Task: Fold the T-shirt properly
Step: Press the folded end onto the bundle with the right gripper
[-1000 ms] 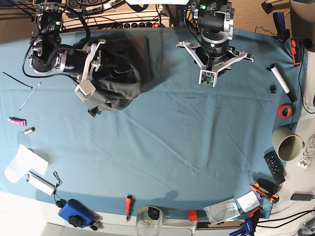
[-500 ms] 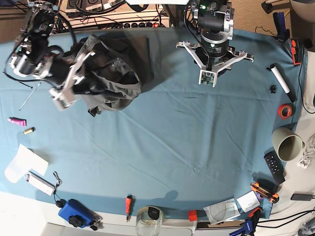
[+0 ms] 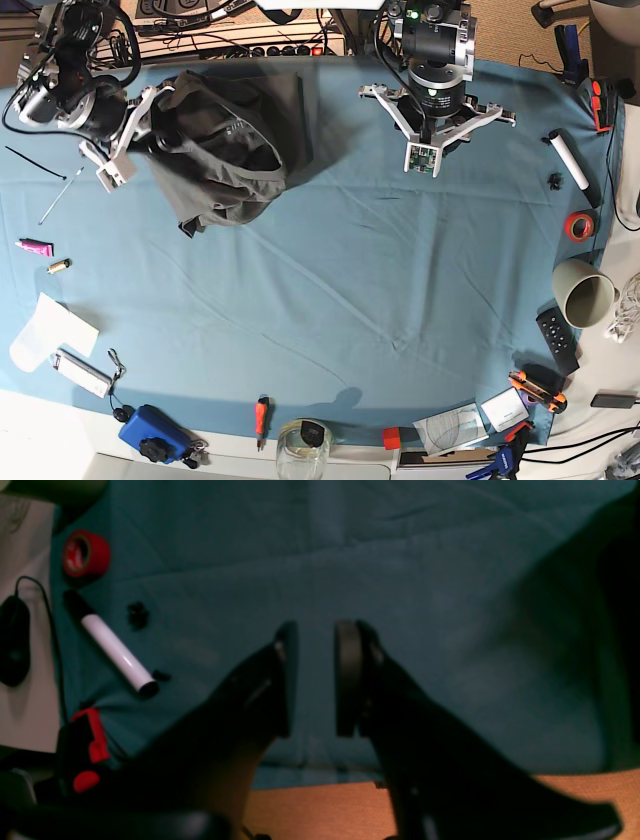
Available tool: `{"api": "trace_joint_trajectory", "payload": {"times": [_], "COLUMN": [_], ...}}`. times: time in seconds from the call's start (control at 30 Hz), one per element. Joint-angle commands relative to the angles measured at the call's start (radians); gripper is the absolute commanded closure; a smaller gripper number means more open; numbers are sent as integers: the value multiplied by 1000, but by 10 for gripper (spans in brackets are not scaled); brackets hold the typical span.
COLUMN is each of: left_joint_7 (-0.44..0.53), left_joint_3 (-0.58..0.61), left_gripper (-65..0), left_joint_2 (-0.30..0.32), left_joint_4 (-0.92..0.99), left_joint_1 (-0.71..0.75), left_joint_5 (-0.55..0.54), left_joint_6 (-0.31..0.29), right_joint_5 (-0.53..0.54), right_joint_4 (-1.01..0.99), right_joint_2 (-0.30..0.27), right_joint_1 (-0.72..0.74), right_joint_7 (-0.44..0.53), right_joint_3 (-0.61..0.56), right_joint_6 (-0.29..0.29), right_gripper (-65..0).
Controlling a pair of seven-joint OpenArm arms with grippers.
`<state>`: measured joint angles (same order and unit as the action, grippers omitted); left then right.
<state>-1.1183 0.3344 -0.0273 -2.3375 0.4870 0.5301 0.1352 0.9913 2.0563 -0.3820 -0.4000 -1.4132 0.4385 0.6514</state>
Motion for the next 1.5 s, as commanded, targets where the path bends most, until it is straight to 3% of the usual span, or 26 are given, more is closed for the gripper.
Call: {"api": "trace_joint_trajectory", "payload": {"times": [0.0, 0.2, 0.33, 0.5, 0.6, 0.77, 0.97, 1.23, 1.47], "left_joint_7": [19, 19, 19, 19, 18, 16, 16, 19, 19], "left_joint_3": [3, 3, 3, 3, 3, 3, 3, 3, 3], "left_gripper": [-120, -120, -120, -120, -120, -120, -120, -120, -120], "left_joint_2": [-6, -6, -6, -6, -5, -6, -6, -6, -6], "left_joint_4": [-19, -19, -19, -19, -19, -19, -19, -19, -19], "left_joint_1": [1, 1, 1, 1, 1, 1, 1, 1, 1], "left_joint_5": [9, 8, 8, 8, 8, 8, 8, 8, 8], "left_joint_6": [7, 6, 6, 6, 6, 3, 3, 3, 3], "right_joint_5": [10, 19, 98, 115, 114, 116, 174, 480, 492], "right_joint_4": [-1, -97, -145, -210, -226, -225, -224, -224, -222], "right_joint_2": [-13, -14, -14, -14, -14, -14, -14, -14, -16], "right_joint_1": [-6, -18, -18, -18, -15, 12, 52, 112, 111], "right_joint_7": [17, 17, 17, 17, 65, 48, 37, 17, 17], "right_joint_3": [7, 7, -25, -195, -298, -403, -418, -418, -418], "right_joint_6": [1, 2, 2, 12, 26, 25, 47, 47, 47], "right_gripper": [-102, -102, -102, -102, -102, -102, 0, 0, 0]}}
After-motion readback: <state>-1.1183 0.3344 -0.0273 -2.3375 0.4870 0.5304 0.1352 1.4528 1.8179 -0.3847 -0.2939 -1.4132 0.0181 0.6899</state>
